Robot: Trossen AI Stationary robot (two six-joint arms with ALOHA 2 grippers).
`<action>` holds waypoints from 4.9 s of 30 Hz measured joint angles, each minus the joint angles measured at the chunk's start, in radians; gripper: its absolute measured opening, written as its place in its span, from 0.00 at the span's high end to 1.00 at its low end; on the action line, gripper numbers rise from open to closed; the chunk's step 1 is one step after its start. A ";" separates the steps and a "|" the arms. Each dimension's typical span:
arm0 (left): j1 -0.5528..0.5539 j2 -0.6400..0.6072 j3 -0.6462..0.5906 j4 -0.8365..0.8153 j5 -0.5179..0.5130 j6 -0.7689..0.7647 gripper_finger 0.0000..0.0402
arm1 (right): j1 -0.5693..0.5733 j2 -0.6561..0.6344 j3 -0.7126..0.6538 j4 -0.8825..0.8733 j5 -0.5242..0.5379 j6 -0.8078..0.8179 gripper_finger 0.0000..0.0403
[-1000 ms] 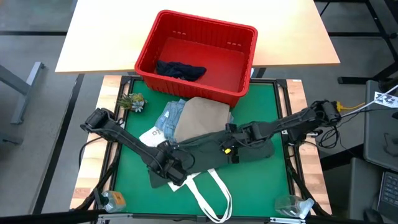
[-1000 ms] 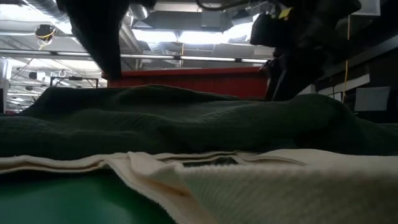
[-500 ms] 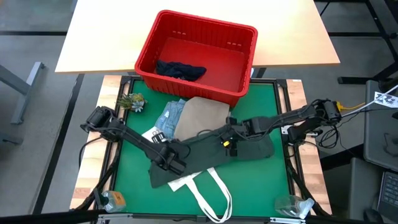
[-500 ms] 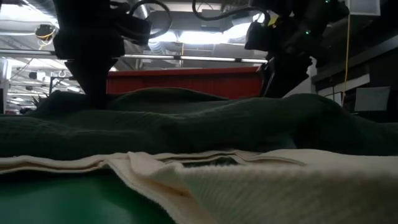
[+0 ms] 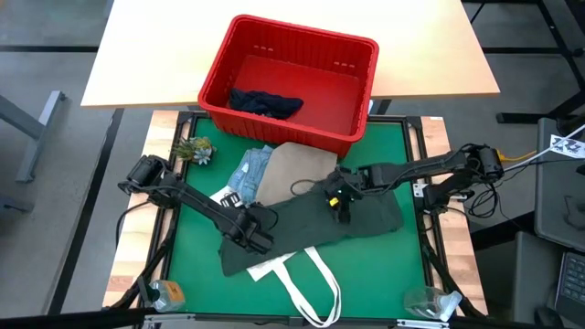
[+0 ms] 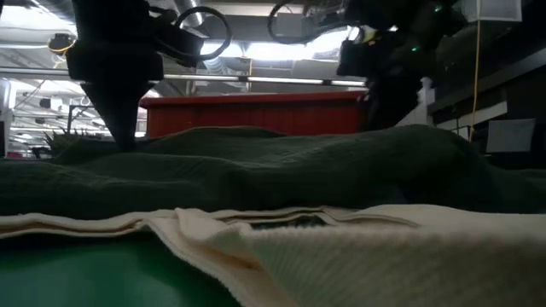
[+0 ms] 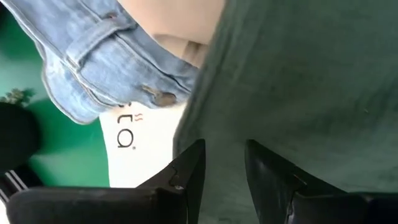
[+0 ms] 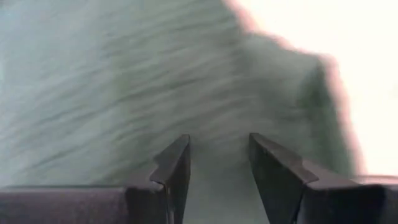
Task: Fold Laundry from Bin
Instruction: Fold the green shirt
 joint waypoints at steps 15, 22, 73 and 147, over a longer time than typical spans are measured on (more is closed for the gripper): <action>-0.077 -0.005 0.090 0.181 0.091 0.032 0.73 | 0.213 -0.048 0.001 -0.459 0.039 0.275 0.59; -0.133 -0.003 0.052 0.294 0.097 -0.027 0.73 | 0.315 -0.048 0.001 -0.563 0.050 0.482 0.59; -0.267 -0.372 -0.192 0.399 0.065 -0.208 0.73 | 0.439 -0.167 -0.051 -0.705 0.086 0.547 0.59; -0.340 0.031 -0.201 0.282 0.145 -0.943 0.50 | 0.439 -0.167 -0.010 -0.584 0.076 0.521 0.59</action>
